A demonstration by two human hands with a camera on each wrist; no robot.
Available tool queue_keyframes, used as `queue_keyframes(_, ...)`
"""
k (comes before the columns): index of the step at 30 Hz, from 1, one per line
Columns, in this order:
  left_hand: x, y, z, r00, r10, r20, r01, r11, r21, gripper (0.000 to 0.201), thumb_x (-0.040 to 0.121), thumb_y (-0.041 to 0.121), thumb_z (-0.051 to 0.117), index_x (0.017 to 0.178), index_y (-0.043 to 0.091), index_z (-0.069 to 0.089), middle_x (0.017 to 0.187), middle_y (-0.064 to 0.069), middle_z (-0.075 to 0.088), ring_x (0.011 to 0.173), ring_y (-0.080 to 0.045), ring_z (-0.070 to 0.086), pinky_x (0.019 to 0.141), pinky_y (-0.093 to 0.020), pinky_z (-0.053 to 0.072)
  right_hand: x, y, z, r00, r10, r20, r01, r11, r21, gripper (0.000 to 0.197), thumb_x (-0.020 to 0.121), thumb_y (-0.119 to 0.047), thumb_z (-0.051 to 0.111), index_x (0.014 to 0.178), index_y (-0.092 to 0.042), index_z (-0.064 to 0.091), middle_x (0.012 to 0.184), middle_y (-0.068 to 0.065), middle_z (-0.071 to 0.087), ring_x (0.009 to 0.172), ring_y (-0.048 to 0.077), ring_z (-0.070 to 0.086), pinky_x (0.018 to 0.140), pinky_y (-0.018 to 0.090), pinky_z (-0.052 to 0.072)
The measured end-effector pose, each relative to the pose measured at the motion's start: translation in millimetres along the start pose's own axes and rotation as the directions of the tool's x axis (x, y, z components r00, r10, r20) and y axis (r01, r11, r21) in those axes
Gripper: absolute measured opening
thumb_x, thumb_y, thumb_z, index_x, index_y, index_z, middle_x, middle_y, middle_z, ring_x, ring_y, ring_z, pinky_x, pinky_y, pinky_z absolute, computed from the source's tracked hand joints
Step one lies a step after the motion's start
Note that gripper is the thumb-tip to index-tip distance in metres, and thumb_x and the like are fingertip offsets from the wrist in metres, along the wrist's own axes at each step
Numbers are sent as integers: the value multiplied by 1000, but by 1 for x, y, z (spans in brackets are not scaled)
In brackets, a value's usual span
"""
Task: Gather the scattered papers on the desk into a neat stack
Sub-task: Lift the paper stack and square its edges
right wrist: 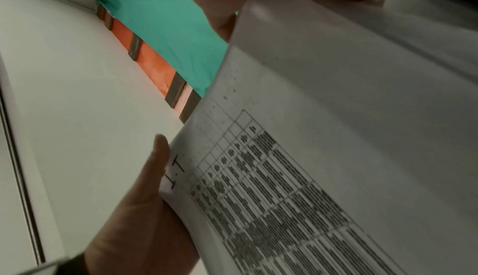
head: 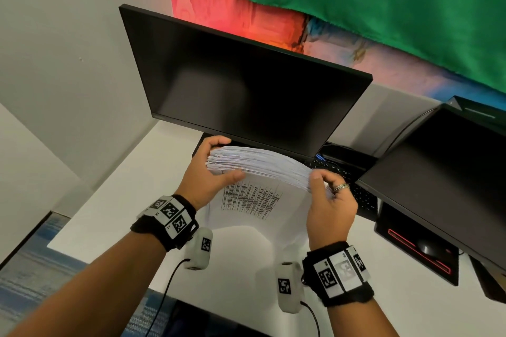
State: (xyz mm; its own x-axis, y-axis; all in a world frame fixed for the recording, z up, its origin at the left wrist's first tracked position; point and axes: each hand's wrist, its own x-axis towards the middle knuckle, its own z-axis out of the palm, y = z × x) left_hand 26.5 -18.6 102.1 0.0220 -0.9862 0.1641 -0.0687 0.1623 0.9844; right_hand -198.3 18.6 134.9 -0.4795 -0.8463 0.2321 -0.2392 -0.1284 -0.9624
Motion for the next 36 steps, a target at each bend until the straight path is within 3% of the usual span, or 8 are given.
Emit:
queue_keyframes(5,3,-1,3,1000,-2,28,-3,985,171,60,65,30,87,117,17,60,106,11,70,100,-1,66,84,-18,53,8,-1,-1,998,41,-50,-41,999,-7,17,92,-12,59,84,-23,68,82,-2,66,71,11,57,71,31,48)
queue_keyframes(10,5,-1,2,999,-11,32,5,986,167,58,61,35,87,112,25,62,103,13,71,101,-2,67,84,-16,53,10,-8,3,1000,22,2,-22,999,-36,9,89,-13,68,94,-20,70,90,-12,68,86,1,64,82,21,53)
queue_keyframes(14,5,0,2,999,-24,34,18,987,162,59,61,37,87,113,26,62,103,16,71,101,-1,66,85,-16,53,13,-9,4,1000,-18,1,18,994,-104,10,89,-11,65,87,-20,70,93,-10,70,91,4,65,88,26,53)
queue_keyframes(20,6,3,4,999,-41,33,35,986,164,57,62,36,86,113,24,63,105,13,71,100,-1,67,86,-23,55,10,-5,1,976,161,-149,-140,980,140,19,92,-6,55,83,-20,65,75,-6,61,60,2,53,61,21,47)
queue_keyframes(24,6,3,4,998,-48,31,43,986,162,55,62,32,87,111,25,62,103,13,70,98,1,67,83,-20,55,16,-9,8,988,96,-124,-90,994,56,5,87,-22,71,85,-21,66,84,-7,65,81,9,62,78,25,54)
queue_keyframes(27,6,2,5,998,-49,26,44,984,175,58,63,30,88,114,22,62,104,13,70,98,1,66,84,-19,54,22,0,10,980,120,-156,-123,992,-9,7,87,-18,69,94,-19,68,89,-5,67,86,15,63,85,38,56)
queue_keyframes(30,7,0,6,998,-47,29,41,982,187,58,66,28,88,116,21,61,105,15,69,99,3,65,81,-12,52,19,4,8,976,143,-162,-132,988,78,8,89,-15,65,95,-20,68,89,3,66,79,18,60,75,38,54)
queue_keyframes(36,8,-3,5,997,-78,-5,78,990,119,40,75,18,83,108,31,64,99,12,73,96,-1,68,79,-15,54,9,7,0,985,163,-56,-142,954,265,27,90,-10,66,114,-20,58,94,0,67,92,12,67,98,39,52)
